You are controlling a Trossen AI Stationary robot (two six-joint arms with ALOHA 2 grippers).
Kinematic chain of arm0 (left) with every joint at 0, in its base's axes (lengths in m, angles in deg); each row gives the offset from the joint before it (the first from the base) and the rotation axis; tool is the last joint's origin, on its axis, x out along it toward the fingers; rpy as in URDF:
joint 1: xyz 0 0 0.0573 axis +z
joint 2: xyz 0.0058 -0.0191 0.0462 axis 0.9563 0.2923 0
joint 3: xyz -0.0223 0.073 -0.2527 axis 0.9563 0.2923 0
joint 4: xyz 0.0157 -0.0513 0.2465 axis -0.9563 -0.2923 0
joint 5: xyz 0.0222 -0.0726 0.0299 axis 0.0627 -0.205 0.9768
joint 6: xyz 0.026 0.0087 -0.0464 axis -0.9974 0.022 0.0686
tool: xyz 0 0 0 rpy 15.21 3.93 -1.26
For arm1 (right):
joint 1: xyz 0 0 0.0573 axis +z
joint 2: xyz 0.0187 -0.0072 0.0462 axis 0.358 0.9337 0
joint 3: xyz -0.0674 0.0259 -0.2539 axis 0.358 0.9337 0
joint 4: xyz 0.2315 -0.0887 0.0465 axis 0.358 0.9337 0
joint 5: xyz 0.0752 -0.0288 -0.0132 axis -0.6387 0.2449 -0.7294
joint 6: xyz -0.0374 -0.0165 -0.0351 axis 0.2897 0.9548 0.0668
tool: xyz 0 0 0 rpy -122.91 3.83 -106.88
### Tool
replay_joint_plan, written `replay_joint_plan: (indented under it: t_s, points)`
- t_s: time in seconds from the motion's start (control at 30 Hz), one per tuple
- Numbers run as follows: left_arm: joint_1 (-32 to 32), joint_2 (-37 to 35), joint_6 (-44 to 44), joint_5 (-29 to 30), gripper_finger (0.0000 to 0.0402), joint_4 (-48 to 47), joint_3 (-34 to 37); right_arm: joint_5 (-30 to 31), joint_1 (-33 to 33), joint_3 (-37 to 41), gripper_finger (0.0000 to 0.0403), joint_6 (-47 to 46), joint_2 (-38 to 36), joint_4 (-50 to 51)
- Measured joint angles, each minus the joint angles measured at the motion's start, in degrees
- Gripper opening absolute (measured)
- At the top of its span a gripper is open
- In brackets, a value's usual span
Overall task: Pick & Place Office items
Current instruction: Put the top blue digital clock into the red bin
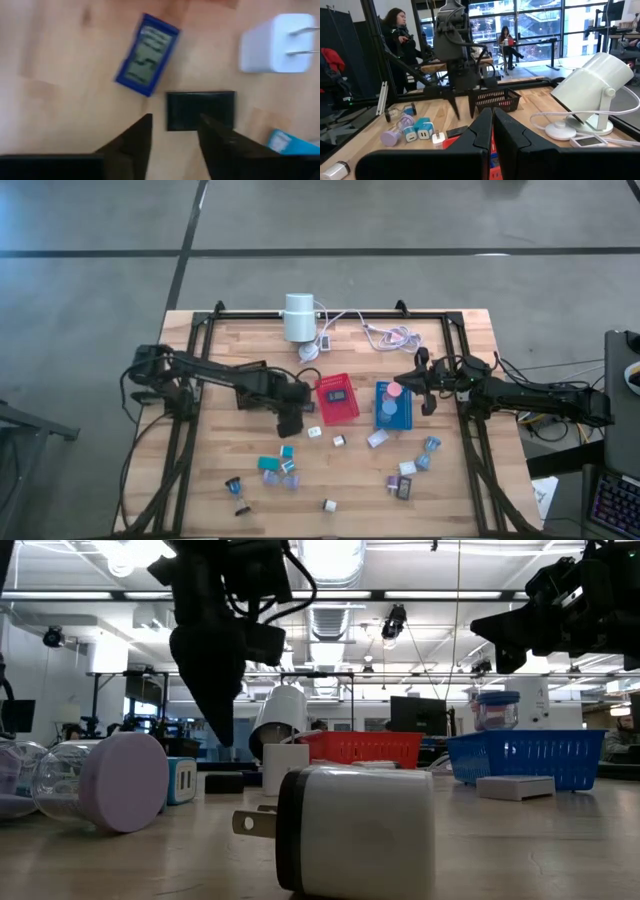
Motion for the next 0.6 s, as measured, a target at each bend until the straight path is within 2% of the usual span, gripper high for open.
replay_joint_plan:
  t_s: [0.17,0.3,0.5,0.6]
  points:
    - [-0.1,1.4,-1.6,-5.1,0.0251,0.1,-0.6,0.0,0.0,0.0,0.0013,-0.1,0.0,0.1]
    - [-0.3,1.9,-1.7,-6.3,0.0301,0.0,-0.3,0.0,0.0,0.0,0.0013,0.2,0.0,1.3]
    - [-0.9,2.1,-3.0,-6.5,0.0351,0.6,-0.3,0.1,0.0,0.0,0.0013,1.2,0.1,1.3]
    - [-0.9,2.3,-0.2,-6.3,0.0363,1.4,-0.3,0.1,-0.1,0.0,0.0013,1.7,0.1,1.2]
